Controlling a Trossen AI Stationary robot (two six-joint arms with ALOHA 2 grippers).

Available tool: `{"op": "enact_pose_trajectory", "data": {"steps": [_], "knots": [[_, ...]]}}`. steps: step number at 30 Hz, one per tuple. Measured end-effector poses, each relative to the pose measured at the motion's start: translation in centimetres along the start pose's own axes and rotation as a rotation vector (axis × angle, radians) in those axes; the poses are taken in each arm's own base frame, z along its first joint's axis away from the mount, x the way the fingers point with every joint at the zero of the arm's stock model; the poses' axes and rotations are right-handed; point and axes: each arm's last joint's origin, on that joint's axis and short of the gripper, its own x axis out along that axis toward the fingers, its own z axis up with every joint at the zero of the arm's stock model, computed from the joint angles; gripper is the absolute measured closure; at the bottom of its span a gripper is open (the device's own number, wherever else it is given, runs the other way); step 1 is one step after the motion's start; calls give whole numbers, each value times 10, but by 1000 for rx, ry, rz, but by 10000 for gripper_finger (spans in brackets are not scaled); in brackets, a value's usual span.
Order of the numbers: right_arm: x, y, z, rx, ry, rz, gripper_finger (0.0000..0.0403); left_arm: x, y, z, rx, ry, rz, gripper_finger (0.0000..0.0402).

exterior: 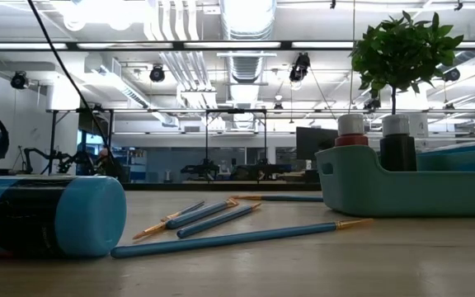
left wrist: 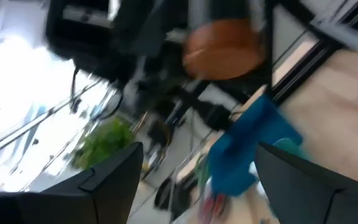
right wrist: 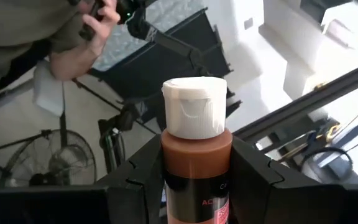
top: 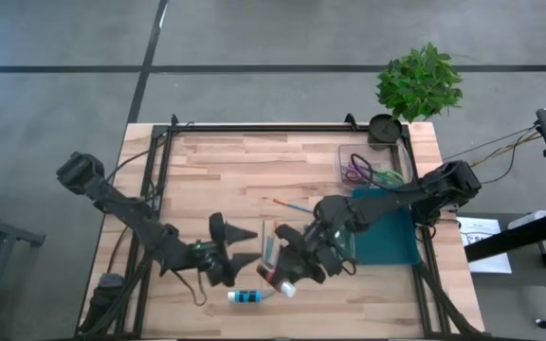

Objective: Pick & Place Paint Supplies
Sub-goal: Put the brown paint bottle into the green bin

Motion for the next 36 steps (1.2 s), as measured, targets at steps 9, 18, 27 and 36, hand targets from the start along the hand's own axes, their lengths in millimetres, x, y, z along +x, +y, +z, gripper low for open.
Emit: {"op": "enact_pose_trajectory", "data": {"steps": [9, 18, 27, 36], "knots": [[-3, 2, -10, -22, 18, 0, 271, 2, 1, -2, -27, -18, -6, 89], [-9, -4, -29, -41, 58, -28, 271, 2, 2, -1, -39, -23, 0, 89], [-15, -8, -36, -27, 79, -41, 271, 3, 4, -1, -56, -31, 12, 109], [-19, -9, -39, -11, 91, -43, 271, 2, 4, 0, -53, -46, 2, 211]]}}
